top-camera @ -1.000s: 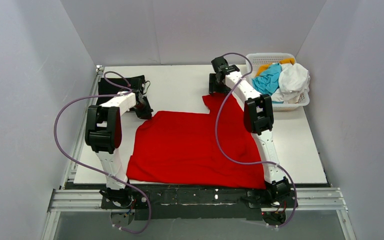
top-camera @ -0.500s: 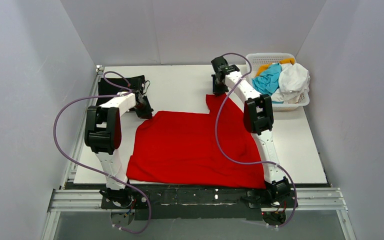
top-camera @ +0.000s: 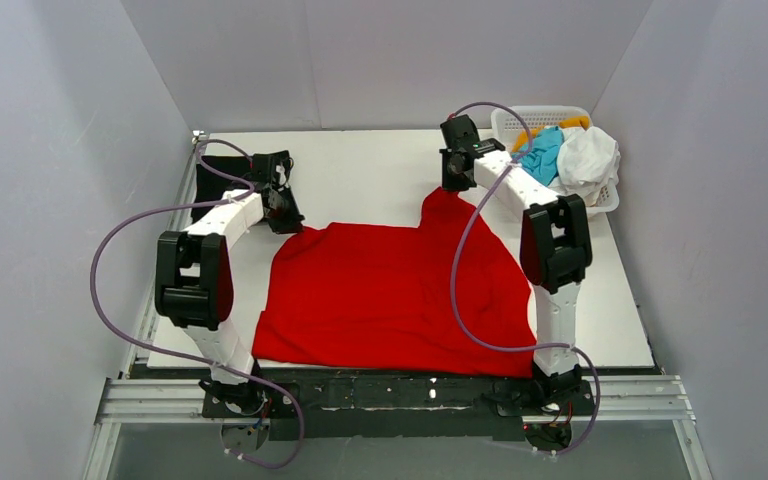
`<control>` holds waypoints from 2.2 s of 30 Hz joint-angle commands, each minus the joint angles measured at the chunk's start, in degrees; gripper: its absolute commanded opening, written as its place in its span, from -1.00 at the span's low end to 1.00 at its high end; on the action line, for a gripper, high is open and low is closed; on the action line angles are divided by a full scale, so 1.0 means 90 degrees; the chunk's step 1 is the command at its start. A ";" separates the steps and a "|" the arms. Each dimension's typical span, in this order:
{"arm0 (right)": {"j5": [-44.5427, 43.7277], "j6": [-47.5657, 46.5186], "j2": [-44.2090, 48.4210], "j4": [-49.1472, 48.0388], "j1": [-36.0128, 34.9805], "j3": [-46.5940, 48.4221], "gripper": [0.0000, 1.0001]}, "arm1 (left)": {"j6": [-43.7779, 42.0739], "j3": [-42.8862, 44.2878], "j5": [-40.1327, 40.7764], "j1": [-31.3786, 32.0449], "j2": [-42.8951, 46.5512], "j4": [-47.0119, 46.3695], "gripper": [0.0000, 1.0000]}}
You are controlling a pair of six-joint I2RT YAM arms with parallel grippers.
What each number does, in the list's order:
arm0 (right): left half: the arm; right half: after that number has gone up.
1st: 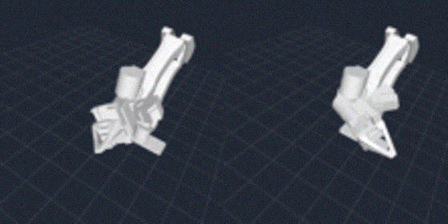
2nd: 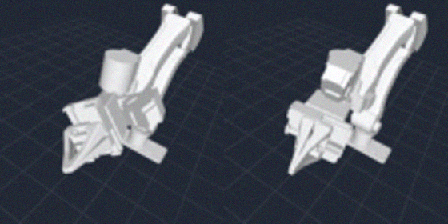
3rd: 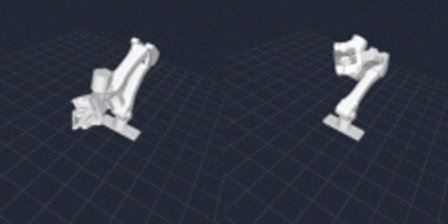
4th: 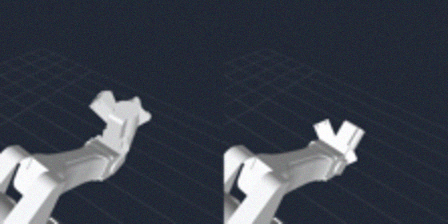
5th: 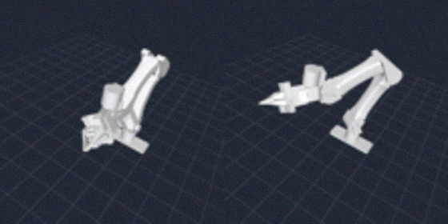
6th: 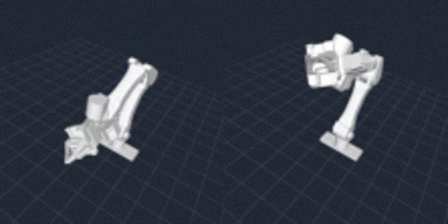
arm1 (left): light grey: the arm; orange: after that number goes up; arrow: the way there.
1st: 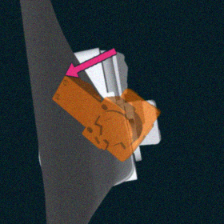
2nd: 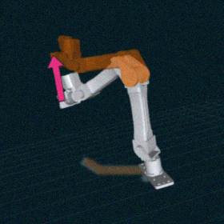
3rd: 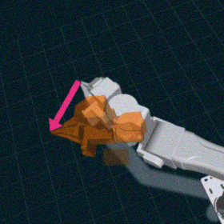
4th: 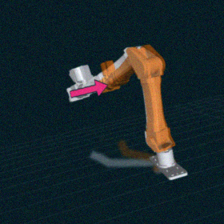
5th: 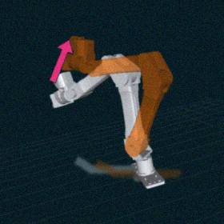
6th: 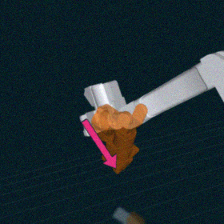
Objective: Fold and stack the t-shirts
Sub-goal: Fold the other side of the tshirt into a rectangle
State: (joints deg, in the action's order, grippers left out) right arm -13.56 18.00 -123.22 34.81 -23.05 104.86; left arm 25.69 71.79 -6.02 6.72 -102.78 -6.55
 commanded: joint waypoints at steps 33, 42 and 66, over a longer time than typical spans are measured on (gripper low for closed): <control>-0.0920 0.1679 0.6997 -0.0312 -0.1705 -0.6369 -0.97 | 0.0187 -0.4008 0.0888 0.0025 0.4924 0.0385 -1.00; -0.0819 0.1843 0.7536 0.0231 -0.2021 -0.6634 -0.97 | 0.0300 -0.4161 0.1422 0.0025 0.5367 0.0488 -1.00; 0.1398 0.3015 0.8860 0.1831 -0.2701 -0.7568 0.32 | 0.1013 -0.4666 0.2719 0.0025 0.6336 0.1324 0.95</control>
State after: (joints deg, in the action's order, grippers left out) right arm -12.67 39.42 -51.42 42.28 -45.71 36.88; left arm 30.94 27.35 8.58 6.90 -52.12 -6.00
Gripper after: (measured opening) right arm 0.579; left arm 0.835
